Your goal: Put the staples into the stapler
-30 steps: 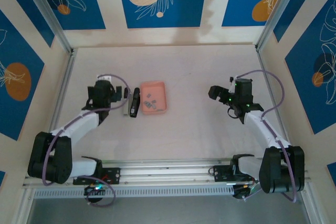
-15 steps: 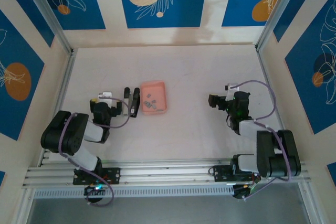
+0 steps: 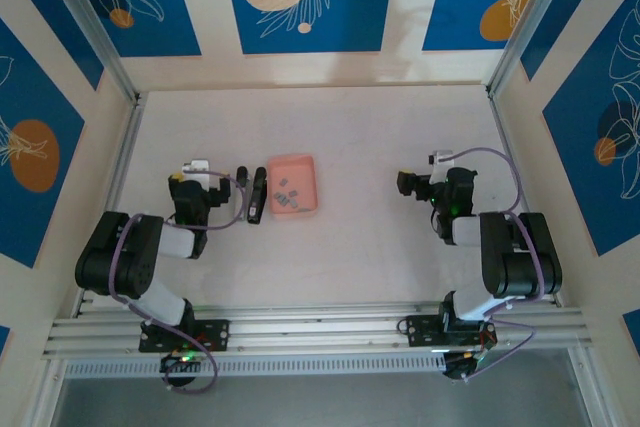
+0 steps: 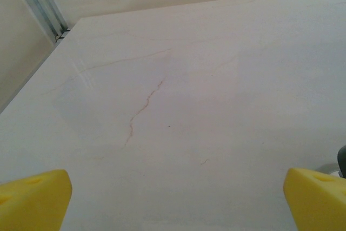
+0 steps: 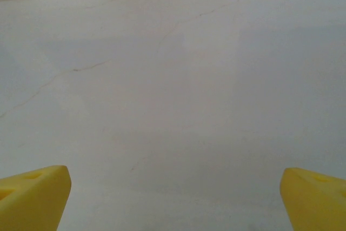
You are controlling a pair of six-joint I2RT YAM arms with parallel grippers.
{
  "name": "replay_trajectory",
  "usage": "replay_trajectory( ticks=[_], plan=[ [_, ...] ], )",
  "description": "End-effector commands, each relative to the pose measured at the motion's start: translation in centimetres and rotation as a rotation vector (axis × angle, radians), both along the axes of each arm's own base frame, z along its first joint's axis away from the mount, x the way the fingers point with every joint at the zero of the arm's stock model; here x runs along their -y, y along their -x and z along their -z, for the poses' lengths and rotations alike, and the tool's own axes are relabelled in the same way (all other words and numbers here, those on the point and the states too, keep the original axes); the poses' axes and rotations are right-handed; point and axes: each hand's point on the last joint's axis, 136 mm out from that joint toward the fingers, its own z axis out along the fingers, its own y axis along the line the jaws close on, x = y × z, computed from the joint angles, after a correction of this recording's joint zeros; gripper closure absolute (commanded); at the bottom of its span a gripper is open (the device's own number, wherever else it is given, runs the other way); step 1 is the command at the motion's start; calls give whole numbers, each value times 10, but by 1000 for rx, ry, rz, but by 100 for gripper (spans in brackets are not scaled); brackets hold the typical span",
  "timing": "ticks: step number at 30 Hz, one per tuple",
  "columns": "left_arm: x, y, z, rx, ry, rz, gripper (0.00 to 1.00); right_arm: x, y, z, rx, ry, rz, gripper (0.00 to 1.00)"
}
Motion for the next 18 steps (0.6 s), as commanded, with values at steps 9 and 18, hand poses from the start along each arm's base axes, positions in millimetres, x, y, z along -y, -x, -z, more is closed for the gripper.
replay_trajectory(
  ticks=[9, 18],
  plan=[
    [0, -2, -4, 7, 13, 7, 0, -5, -4, -8, 22, -12, -23, 1],
    [-1, -2, -4, 5, 17, 7, 0, -4, -4, -7, 20, -17, -22, 1]
  ],
)
